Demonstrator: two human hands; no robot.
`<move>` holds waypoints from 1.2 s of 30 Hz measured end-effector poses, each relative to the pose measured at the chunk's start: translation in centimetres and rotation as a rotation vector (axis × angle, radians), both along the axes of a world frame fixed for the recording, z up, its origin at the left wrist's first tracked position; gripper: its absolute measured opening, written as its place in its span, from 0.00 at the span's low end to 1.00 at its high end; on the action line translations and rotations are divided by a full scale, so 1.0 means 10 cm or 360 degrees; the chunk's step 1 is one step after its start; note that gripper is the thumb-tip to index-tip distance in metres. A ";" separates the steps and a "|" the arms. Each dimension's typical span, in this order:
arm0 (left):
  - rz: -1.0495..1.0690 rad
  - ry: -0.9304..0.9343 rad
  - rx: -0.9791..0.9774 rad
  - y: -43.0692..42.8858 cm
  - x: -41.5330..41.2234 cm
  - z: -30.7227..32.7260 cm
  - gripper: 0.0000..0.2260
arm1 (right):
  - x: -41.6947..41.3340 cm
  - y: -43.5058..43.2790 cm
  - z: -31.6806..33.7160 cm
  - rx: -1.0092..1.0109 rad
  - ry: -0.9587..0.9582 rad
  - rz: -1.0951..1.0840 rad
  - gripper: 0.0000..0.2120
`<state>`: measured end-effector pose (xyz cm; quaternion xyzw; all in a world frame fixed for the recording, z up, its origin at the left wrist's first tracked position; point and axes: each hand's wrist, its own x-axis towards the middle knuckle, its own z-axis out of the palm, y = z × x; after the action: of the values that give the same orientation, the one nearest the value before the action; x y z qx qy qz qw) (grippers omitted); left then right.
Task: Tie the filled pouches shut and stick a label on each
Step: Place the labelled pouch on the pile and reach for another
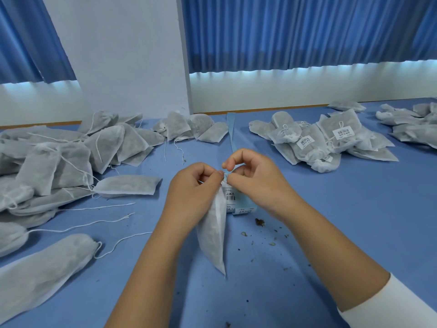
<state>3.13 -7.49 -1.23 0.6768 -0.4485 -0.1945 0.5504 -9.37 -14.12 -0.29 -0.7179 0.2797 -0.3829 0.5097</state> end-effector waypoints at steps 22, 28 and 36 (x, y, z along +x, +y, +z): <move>-0.0237 0.0383 0.0198 0.12 0.03 0.14 0.12 | -0.09 -0.07 0.04 -0.0061 0.0117 0.0079 0.09; -0.0267 0.0594 0.0179 0.13 0.03 0.17 0.13 | -0.06 -0.04 0.01 -0.0112 0.0091 -0.0002 0.06; -0.0339 0.0820 0.0093 0.13 0.04 0.18 0.11 | -0.02 -0.01 -0.01 -0.0138 0.0025 -0.0067 0.08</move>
<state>3.49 -6.23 0.59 0.5697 -0.3566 -0.4298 0.6029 -9.62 -14.22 -0.35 -0.7363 0.2819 -0.3996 0.4677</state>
